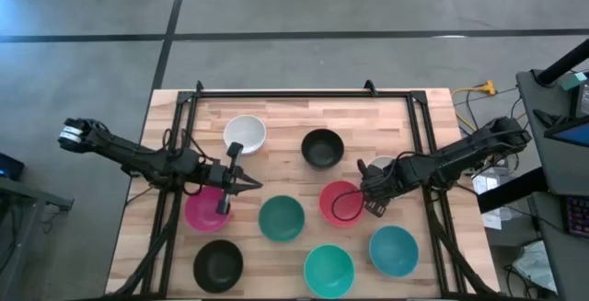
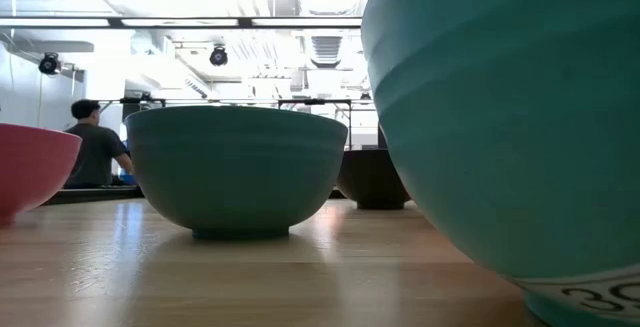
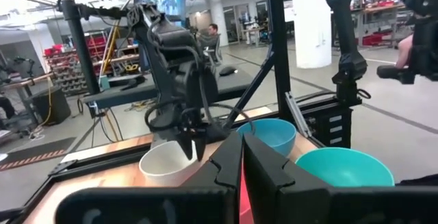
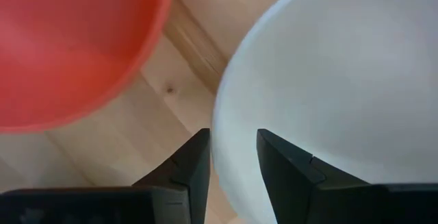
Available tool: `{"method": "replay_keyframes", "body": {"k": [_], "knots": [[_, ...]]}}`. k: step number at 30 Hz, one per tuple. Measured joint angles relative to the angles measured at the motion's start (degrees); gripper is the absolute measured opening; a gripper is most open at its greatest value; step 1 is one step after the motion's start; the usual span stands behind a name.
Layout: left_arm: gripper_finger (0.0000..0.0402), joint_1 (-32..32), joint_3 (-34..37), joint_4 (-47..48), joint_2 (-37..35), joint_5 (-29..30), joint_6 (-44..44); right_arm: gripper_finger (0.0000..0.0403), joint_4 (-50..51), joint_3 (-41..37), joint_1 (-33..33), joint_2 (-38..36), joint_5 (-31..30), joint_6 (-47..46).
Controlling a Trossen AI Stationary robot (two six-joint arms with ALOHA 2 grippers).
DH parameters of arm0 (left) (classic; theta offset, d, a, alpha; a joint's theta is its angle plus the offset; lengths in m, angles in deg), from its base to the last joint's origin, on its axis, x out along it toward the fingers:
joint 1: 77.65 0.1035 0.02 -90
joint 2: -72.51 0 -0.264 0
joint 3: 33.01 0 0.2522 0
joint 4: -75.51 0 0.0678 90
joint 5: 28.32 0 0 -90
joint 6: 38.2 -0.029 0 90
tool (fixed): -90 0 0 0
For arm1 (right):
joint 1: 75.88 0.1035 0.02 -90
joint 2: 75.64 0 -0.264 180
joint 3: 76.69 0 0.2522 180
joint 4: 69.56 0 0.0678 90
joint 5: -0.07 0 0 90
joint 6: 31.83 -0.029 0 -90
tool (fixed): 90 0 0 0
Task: Nest bowls inside each other
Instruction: Stack the right white bowl on top of the orange bowl
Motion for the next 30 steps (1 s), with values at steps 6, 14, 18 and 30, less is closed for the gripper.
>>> {"method": "replay_keyframes", "body": {"k": [6, 14, 18, 30], "knots": [[0.0000, 0.0, 0.0, 0.1, 0.0, 0.0, 0.0, 0.0109, -0.2, -1.7, 0.0, 0.0, 0.1, 0.1], [0.0000, 0.1, 0.0, 0.0, 0.0, 0.0, 0.0, 0.0026, -0.3, -2.0, 0.0, 0.0, 0.1, 1.8], [0.0000, 0.1, 0.0, 0.0, 0.0, 0.0, 0.0, 0.0014, -0.2, -1.8, 0.0, 0.0, -0.1, 2.1], [0.0000, 0.1, 0.0, 0.0, 0.0, 0.0, 0.0, 0.0013, 1.1, -0.5, -0.1, 0.0, 1.8, 6.4]]}}
